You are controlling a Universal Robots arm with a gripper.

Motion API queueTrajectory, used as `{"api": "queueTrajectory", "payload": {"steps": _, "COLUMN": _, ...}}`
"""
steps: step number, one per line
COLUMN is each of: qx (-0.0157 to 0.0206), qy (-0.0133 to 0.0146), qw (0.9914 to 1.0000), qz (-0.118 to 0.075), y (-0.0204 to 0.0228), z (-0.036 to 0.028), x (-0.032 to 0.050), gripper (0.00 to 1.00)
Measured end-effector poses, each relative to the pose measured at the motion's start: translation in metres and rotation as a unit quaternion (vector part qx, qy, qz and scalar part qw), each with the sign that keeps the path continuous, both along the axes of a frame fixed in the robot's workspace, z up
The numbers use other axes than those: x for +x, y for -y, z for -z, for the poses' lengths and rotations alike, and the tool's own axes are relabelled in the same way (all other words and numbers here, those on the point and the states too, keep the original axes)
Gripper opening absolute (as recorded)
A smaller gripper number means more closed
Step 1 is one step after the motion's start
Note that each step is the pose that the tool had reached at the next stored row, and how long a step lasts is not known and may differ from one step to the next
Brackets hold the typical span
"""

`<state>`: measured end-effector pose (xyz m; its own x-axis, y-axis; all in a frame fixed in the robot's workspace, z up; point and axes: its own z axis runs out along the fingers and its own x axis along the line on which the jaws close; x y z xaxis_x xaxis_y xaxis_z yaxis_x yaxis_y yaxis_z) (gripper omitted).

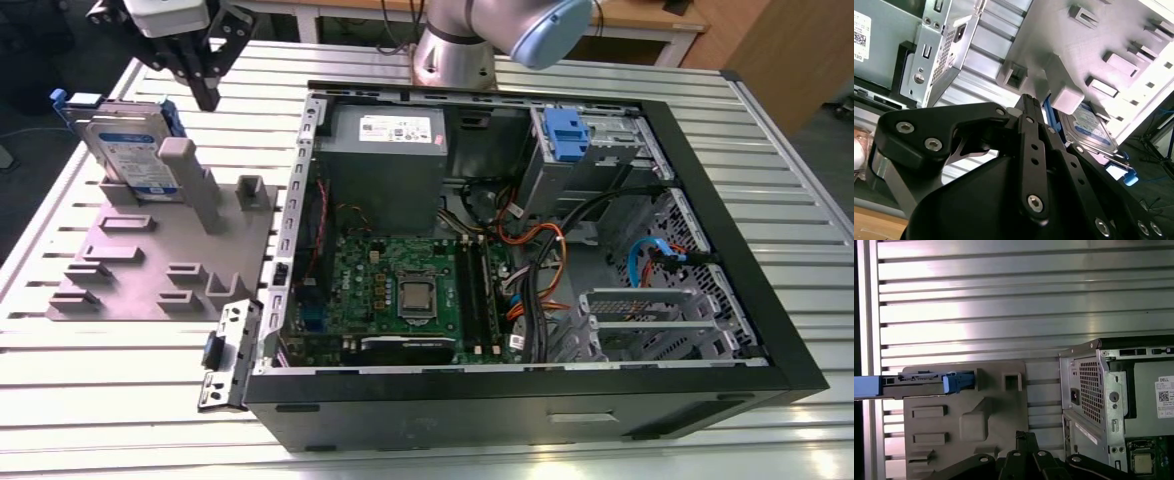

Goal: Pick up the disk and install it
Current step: 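Reach for the disk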

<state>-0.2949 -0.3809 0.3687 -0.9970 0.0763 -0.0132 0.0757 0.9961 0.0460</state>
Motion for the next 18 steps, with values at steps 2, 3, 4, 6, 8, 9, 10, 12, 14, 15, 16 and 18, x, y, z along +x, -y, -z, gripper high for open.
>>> {"api": "queueTrajectory", "payload": {"steps": 2, "qx": 0.0001, "qy": -0.0001, "qw": 1.00000, "qz": 0.000, "y": -0.0018, "z": 0.0005, "x": -0.0043, "gripper": 0.11}}
{"api": "queueTrajectory", "payload": {"steps": 3, "qx": 0.0001, "qy": -0.0001, "qw": 1.00000, "qz": 0.000, "y": -0.0028, "z": 0.0006, "x": -0.0075, "gripper": 0.11}}
{"api": "queueTrajectory", "payload": {"steps": 4, "qx": 0.0001, "qy": -0.0002, "qw": 1.00000, "qz": 0.000, "y": -0.0037, "z": 0.0008, "x": -0.0110, "gripper": 0.11}}
{"api": "queueTrajectory", "payload": {"steps": 6, "qx": 0.0001, "qy": -0.0005, "qw": 1.00000, "qz": 0.000, "y": -0.0087, "z": 0.0014, "x": -0.0148, "gripper": 0.11}}
{"api": "queueTrajectory", "payload": {"steps": 8, "qx": 0.0001, "qy": -0.0013, "qw": 1.00000, "qz": 0.000, "y": -0.0113, "z": 0.0025, "x": -0.0175, "gripper": 0.11}}
{"api": "queueTrajectory", "payload": {"steps": 9, "qx": 0.0002, "qy": -0.0017, "qw": 1.00000, "qz": 0.000, "y": -0.0120, "z": 0.0032, "x": -0.0189, "gripper": 0.11}}
{"api": "queueTrajectory", "payload": {"steps": 10, "qx": 0.0000, "qy": -0.0025, "qw": 1.00000, "qz": 0.000, "y": -0.0127, "z": 0.0034, "x": -0.0208, "gripper": 0.11}}
{"api": "queueTrajectory", "payload": {"steps": 12, "qx": 0.0001, "qy": -0.0034, "qw": 0.99999, "qz": 0.000, "y": -0.0143, "z": 0.0045, "x": -0.0259, "gripper": 0.11}}
{"api": "queueTrajectory", "payload": {"steps": 14, "qx": 0.0001, "qy": -0.0049, "qw": 0.99999, "qz": 0.000, "y": -0.0155, "z": 0.0055, "x": -0.0336, "gripper": 0.11}}
{"api": "queueTrajectory", "payload": {"steps": 15, "qx": 0.0001, "qy": -0.0058, "qw": 0.99998, "qz": 0.000, "y": -0.0162, "z": 0.0060, "x": -0.0367, "gripper": 0.11}}
{"api": "queueTrajectory", "payload": {"steps": 16, "qx": 0.0001, "qy": -0.0070, "qw": 0.99998, "qz": 0.000, "y": -0.0167, "z": 0.0064, "x": -0.0400, "gripper": 0.11}}
{"api": "queueTrajectory", "payload": {"steps": 18, "qx": 0.0002, "qy": -0.0087, "qw": 0.99996, "qz": 0.000, "y": -0.0179, "z": 0.0073, "x": -0.0464, "gripper": 0.11}}
